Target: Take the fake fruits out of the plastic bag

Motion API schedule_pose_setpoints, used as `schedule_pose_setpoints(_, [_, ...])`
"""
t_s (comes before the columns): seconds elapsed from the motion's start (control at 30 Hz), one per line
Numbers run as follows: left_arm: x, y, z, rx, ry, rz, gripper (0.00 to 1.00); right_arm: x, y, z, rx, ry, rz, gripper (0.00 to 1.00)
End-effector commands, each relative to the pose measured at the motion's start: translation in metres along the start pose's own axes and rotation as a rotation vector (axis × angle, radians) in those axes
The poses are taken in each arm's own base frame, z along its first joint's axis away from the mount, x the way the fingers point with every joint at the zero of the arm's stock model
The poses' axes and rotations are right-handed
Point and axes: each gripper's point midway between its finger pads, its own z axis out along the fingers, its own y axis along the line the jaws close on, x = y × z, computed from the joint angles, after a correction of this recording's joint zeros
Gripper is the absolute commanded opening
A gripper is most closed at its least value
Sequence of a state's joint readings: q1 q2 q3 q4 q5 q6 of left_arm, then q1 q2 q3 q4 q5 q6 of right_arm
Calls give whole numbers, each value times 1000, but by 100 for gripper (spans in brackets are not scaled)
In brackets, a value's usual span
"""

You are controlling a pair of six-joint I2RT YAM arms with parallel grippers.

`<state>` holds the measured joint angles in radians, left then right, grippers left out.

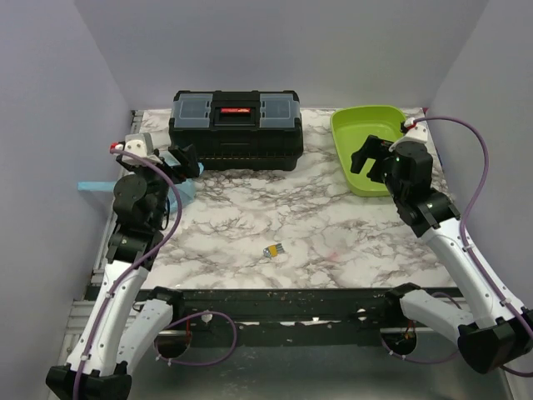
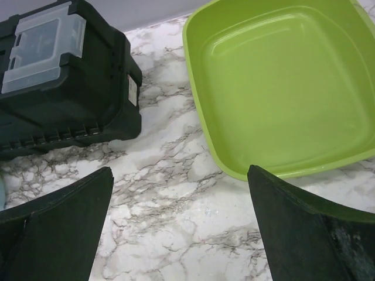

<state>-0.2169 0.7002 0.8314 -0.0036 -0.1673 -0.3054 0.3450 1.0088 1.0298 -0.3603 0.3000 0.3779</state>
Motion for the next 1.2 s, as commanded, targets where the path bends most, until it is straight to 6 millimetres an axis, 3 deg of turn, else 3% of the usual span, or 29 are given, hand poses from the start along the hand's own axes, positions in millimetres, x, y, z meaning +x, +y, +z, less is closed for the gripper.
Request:
schedule_pose_setpoints(0.0, [6, 4, 5, -34, 49, -22, 99, -4, -1, -2, 15, -8, 24, 100])
schedule_pose_setpoints(0.27, [15, 7, 10, -34, 81, -34, 99, 1, 6, 6, -6, 20, 33, 100])
schedule_pose_setpoints(0.43, [27, 25, 17, -120, 108, -64, 99, 7, 10, 10, -9, 58, 43, 100])
schedule_pose_setpoints(0.83, [80, 104, 40, -435, 228, -285, 99, 10, 17, 6, -54, 80, 46, 100])
schedule_pose_setpoints(1.07, [132, 165, 35, -717, 361, -530, 99, 10, 15, 1, -63, 71, 35, 100])
schedule_pose_setpoints(1.17, [153, 178, 39, -740, 443, -631, 96, 11, 15, 0, -65, 70, 31, 100])
